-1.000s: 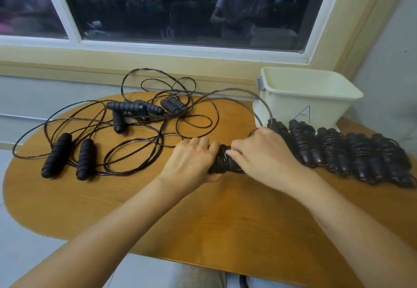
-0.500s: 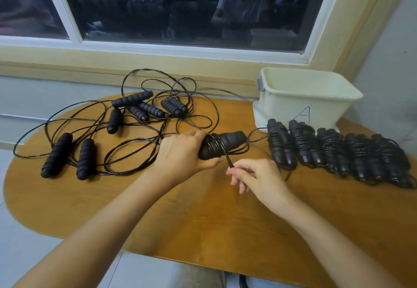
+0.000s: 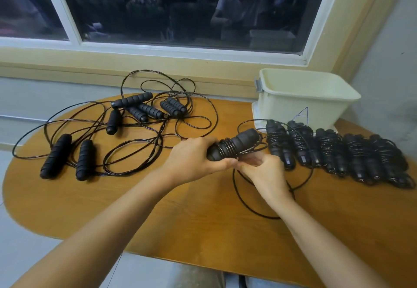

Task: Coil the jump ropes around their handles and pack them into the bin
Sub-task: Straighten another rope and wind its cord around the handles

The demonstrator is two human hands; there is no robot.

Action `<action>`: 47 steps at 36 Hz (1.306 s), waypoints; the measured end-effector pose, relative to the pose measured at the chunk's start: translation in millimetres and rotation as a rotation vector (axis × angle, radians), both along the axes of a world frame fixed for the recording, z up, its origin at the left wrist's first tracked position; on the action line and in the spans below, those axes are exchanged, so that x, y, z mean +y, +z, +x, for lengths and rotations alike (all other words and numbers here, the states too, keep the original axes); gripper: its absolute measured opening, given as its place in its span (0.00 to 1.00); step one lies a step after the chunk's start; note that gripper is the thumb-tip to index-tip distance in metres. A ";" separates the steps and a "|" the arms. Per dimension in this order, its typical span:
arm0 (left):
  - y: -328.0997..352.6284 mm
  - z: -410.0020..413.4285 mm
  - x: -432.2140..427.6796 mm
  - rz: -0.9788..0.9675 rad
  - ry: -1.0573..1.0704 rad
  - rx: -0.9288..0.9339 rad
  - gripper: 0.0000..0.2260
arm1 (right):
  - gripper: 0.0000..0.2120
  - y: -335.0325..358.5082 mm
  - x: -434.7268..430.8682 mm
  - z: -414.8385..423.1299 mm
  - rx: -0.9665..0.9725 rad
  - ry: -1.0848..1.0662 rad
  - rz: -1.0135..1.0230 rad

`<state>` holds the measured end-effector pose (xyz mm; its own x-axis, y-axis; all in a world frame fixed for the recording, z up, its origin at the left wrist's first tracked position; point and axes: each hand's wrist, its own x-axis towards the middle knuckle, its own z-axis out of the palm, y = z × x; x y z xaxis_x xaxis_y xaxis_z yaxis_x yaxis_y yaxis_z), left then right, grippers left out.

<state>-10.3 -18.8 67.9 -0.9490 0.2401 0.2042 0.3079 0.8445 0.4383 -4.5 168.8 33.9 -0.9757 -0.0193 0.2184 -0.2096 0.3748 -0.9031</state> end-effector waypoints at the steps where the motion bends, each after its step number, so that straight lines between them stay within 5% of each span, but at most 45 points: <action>1: 1.5 -0.5 -0.3 0.010 -0.007 -0.014 0.28 | 0.10 -0.1 -0.8 0.2 0.012 -0.033 0.012; 5: 3.9 -0.7 -2.6 0.001 -0.033 -0.065 0.33 | 0.39 -2.8 0.2 -3.5 0.057 -0.161 0.057; 9: 3.5 0.0 -1.6 0.005 -0.074 -0.142 0.33 | 0.55 0.7 5.8 -6.7 0.300 -0.143 0.242; 11: 2.7 0.6 -1.0 -0.010 -0.096 -0.177 0.27 | 0.58 4.1 11.6 -11.7 0.479 -0.045 0.499; 13: 2.2 1.5 -1.0 -0.011 -0.124 -0.218 0.26 | 0.54 7.8 17.2 -17.4 0.644 0.097 0.787; 16: 7.3 -0.1 -2.4 0.028 -0.135 -0.343 0.26 | 0.35 12.6 20.9 -22.3 0.703 0.279 0.815; 19: 24.5 -0.5 -8.9 0.330 -0.072 -0.513 0.35 | 0.24 19.3 20.2 -19.4 0.501 0.317 0.600; 22: 36.0 -3.3 -24.6 0.839 -0.002 -0.677 0.41 | 0.21 25.9 19.3 -12.9 0.145 0.298 0.184; 24: 34.4 -1.3 -22.7 1.024 -0.023 -0.725 0.41 | 0.18 28.1 19.9 -13.4 0.119 0.242 0.001; 28: 17.4 15.3 6.3 0.864 -0.040 -0.539 0.28 | 0.07 27.6 17.9 -14.7 0.030 0.135 -0.257; 33: -6.2 27.5 34.9 0.888 -0.105 -0.375 0.47 | 0.09 23.6 12.2 -10.8 -0.072 0.080 -0.342; 39: -15.5 30.2 41.3 0.914 -0.073 -0.243 0.46 | 0.12 17.6 16.5 1.1 -0.081 0.111 -0.325; 47: -41.2 42.9 43.7 0.716 -0.084 -0.173 0.44 | 0.11 1.3 22.1 20.6 -0.124 0.133 -0.262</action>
